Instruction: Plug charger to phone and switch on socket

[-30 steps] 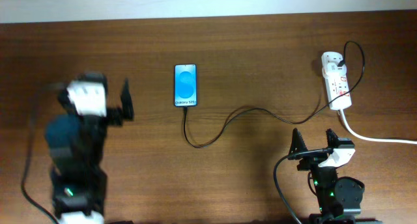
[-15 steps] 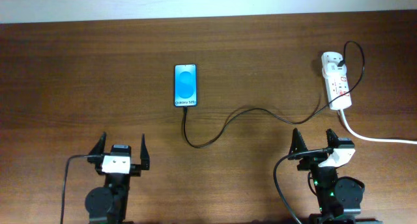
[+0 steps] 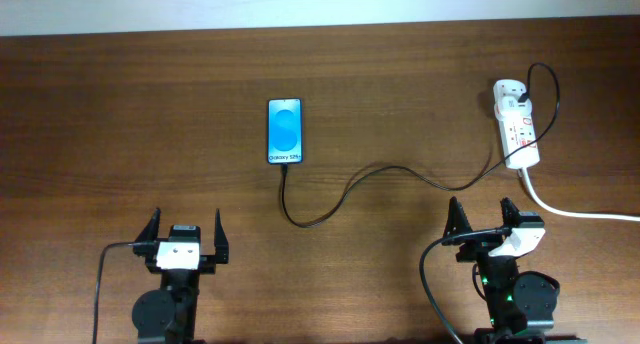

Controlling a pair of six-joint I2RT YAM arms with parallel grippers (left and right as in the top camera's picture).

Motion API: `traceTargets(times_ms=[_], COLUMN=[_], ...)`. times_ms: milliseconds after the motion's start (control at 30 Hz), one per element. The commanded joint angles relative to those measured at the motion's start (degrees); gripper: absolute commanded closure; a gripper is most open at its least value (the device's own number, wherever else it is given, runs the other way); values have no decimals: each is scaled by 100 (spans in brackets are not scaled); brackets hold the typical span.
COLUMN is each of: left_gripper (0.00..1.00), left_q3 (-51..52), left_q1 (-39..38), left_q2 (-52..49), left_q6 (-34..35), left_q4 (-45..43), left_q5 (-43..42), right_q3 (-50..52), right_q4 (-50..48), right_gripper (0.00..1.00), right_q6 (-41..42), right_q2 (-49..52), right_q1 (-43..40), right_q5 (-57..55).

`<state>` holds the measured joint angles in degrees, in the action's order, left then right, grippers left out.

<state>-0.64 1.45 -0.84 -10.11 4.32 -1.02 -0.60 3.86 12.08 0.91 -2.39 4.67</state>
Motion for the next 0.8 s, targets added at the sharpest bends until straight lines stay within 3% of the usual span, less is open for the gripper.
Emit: traceTargets(times_ms=[0, 767], left_gripper=[1, 1], left_q3=[15, 15], left_q1=[-20, -20], left_q2=[55, 55], left_q6=[-72, -72], left_q4=[48, 48], left_q5=[83, 83], right_q3=[28, 28], right_q4=[22, 22], right_gripper=[2, 2], right_q6=[37, 37], right_q2=[-44, -44], right_q1=[-26, -26], right_q5=[90, 90])
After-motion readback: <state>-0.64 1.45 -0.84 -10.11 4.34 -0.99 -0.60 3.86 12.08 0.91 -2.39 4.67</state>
